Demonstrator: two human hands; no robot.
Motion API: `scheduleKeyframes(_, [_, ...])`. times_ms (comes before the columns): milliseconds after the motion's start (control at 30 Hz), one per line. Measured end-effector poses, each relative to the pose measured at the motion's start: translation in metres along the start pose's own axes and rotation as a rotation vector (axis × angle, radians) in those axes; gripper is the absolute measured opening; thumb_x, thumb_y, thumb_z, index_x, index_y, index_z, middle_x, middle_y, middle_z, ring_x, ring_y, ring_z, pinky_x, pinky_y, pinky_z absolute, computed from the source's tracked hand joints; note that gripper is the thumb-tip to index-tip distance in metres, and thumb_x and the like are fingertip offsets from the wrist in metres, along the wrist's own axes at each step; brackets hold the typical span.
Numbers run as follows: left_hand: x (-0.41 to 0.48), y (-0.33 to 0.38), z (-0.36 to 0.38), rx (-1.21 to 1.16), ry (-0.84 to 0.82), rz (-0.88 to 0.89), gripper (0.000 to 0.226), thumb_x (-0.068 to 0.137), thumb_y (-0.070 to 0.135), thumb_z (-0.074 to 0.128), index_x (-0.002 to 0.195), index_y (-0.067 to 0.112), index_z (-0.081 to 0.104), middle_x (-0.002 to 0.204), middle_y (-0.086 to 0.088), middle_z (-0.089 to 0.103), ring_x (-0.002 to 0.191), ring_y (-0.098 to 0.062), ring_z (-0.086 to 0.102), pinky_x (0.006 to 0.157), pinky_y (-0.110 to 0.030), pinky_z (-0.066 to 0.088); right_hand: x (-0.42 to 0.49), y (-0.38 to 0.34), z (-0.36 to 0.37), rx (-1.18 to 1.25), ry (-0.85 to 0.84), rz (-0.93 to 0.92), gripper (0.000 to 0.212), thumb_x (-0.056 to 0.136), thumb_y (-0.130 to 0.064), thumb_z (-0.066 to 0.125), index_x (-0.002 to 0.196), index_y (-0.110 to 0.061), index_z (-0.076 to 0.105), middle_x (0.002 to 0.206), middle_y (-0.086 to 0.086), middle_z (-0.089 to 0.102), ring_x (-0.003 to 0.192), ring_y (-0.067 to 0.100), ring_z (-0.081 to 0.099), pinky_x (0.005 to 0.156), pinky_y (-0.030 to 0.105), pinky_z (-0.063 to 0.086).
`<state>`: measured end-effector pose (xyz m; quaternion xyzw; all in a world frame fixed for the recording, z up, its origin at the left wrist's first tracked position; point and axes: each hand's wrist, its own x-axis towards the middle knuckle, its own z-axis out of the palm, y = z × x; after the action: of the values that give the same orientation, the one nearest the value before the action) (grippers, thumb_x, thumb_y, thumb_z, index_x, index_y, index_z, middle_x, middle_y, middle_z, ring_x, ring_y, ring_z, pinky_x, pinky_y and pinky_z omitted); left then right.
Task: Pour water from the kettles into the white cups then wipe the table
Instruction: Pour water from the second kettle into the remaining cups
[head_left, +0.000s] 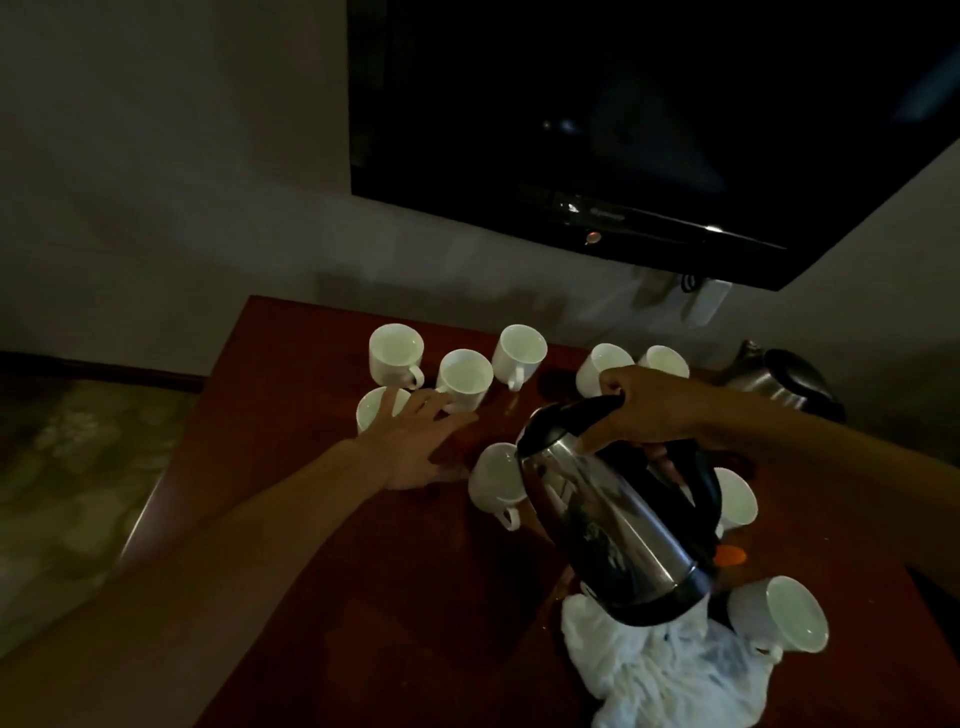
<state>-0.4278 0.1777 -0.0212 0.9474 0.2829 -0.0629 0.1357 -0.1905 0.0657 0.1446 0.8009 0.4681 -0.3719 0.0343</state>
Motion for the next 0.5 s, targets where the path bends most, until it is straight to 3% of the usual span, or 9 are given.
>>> scheduleKeyframes(67, [-0.005, 0.000, 0.000, 0.027, 0.010, -0.025, 0.079, 0.091, 0.070, 0.044, 0.156, 0.039, 0.010, 0.164, -0.004, 0.013, 0.152, -0.026, 0.002, 0.115, -0.061, -0.011, -0.005, 0.015, 0.005, 0.061, 0.034, -0.048, 0.050, 0.077, -0.037, 0.086, 0.086, -0.036, 0.037, 0.068, 0.008, 0.066, 0.046, 0.012, 0.056, 0.048, 0.026, 0.051])
scheduleKeyframes(133, [-0.009, 0.003, -0.001, 0.042, 0.012, -0.052, 0.080, 0.091, 0.072, 0.041, 0.156, 0.041, 0.006, 0.164, -0.004, 0.012, 0.152, -0.026, 0.001, 0.117, -0.061, -0.010, -0.013, 0.030, 0.009, 0.134, 0.081, -0.089, 0.050, 0.076, -0.035, 0.087, 0.084, -0.036, 0.037, 0.063, 0.007, 0.064, 0.043, 0.012, 0.054, 0.045, 0.026, 0.047])
scheduleKeyframes(233, [-0.014, 0.013, -0.005, 0.048, -0.005, -0.090, 0.081, 0.091, 0.073, 0.038, 0.156, 0.042, 0.002, 0.165, -0.005, 0.009, 0.152, -0.027, -0.001, 0.117, -0.061, -0.010, -0.029, 0.043, 0.016, 0.242, 0.134, -0.129, 0.045, 0.080, -0.029, 0.085, 0.102, -0.022, 0.047, 0.075, 0.024, 0.069, 0.050, 0.023, 0.057, 0.047, 0.031, 0.050])
scheduleKeyframes(333, [-0.017, 0.030, -0.011, 0.058, -0.003, -0.112, 0.081, 0.091, 0.074, 0.038, 0.156, 0.041, 0.003, 0.166, -0.005, 0.009, 0.153, -0.028, -0.001, 0.117, -0.061, -0.010, -0.040, 0.052, 0.022, 0.256, 0.238, -0.165, 0.049, 0.080, -0.030, 0.084, 0.112, -0.016, 0.049, 0.093, 0.022, 0.072, 0.075, 0.038, 0.071, 0.067, 0.045, 0.060])
scheduleKeyframes(400, [-0.019, 0.041, -0.014, 0.066, 0.010, -0.116, 0.081, 0.090, 0.074, 0.038, 0.156, 0.040, 0.006, 0.165, -0.004, 0.011, 0.153, -0.027, 0.001, 0.117, -0.062, -0.009, -0.047, 0.058, 0.025, 0.273, 0.316, -0.197, 0.047, 0.078, -0.034, 0.085, 0.107, -0.014, 0.053, 0.094, 0.011, 0.071, 0.082, 0.029, 0.072, 0.073, 0.042, 0.060])
scheduleKeyframes(500, [-0.022, 0.061, -0.022, 0.051, 0.024, -0.133, 0.079, 0.091, 0.073, 0.041, 0.155, 0.041, 0.008, 0.166, -0.002, 0.011, 0.153, -0.025, 0.001, 0.117, -0.063, -0.008, -0.057, 0.071, 0.027, 0.315, 0.373, -0.237, 0.047, 0.077, -0.036, 0.086, 0.102, -0.013, 0.054, 0.091, 0.004, 0.069, 0.080, 0.019, 0.069, 0.070, 0.033, 0.058])
